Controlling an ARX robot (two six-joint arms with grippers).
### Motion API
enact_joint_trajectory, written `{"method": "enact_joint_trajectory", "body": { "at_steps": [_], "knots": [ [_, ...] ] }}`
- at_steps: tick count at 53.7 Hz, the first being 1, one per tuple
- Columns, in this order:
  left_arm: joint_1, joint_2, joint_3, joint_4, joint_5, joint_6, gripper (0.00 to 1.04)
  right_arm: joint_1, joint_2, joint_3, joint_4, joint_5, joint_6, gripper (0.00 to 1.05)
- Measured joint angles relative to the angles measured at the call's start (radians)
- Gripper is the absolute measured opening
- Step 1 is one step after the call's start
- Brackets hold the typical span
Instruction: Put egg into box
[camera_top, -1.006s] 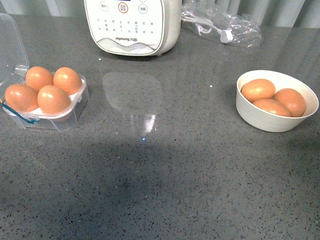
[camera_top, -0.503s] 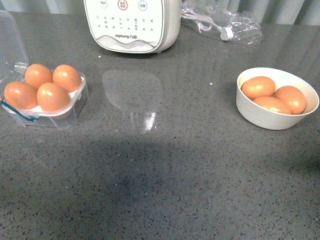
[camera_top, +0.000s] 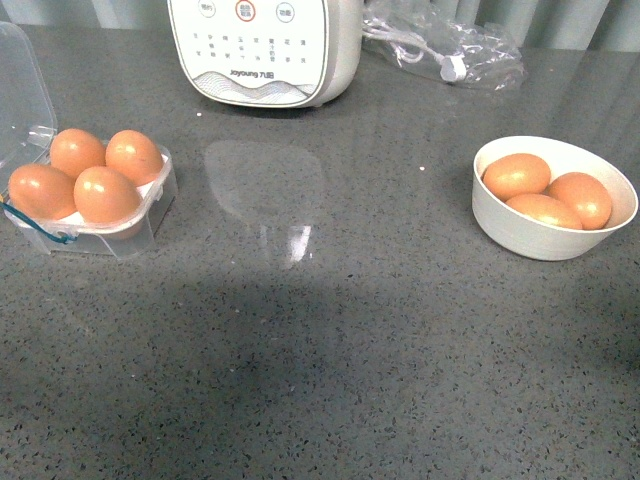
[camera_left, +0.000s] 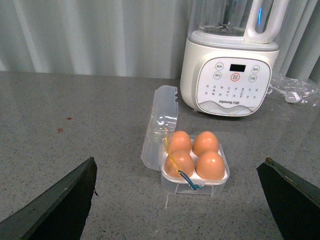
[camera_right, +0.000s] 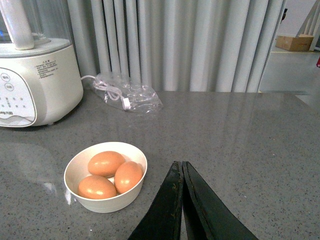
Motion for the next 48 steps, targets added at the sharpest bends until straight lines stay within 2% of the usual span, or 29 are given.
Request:
{"method": "enact_joint_trajectory", "body": {
  "at_steps": [29, 34, 38, 41, 45, 48],
  "knots": [
    [0.0, 0.0, 0.0, 0.0, 0.0, 0.0, 0.98, 0.0, -0.16, 0.0, -0.16, -0.001, 0.0, 0.03],
    [0.0, 0.0, 0.0, 0.0, 0.0, 0.0, 0.98, 0.0, -0.274, 0.0, -0.311, -0.003, 0.0, 0.03],
    [0.0, 0.0, 0.0, 0.0, 0.0, 0.0, 0.98, 0.0, -0.327, 0.0, -0.329, -0.002, 0.0, 0.03],
    [0.0, 0.0, 0.0, 0.0, 0.0, 0.0, 0.98, 0.0, -0.328, 0.0, -0.333, -0.002, -0.001, 0.11],
    [0.0, 0.001, 0.0, 0.0, 0.0, 0.0, 0.98, 0.0, -0.328, 0.0, -0.334, -0.002, -0.001, 0.29],
    [-0.041, 0.074, 0.029, -0.072, -0.208, -0.067, 0.98, 0.0, -0.328, 0.0, -0.334, -0.002, -0.001, 0.41]
  ]
}}
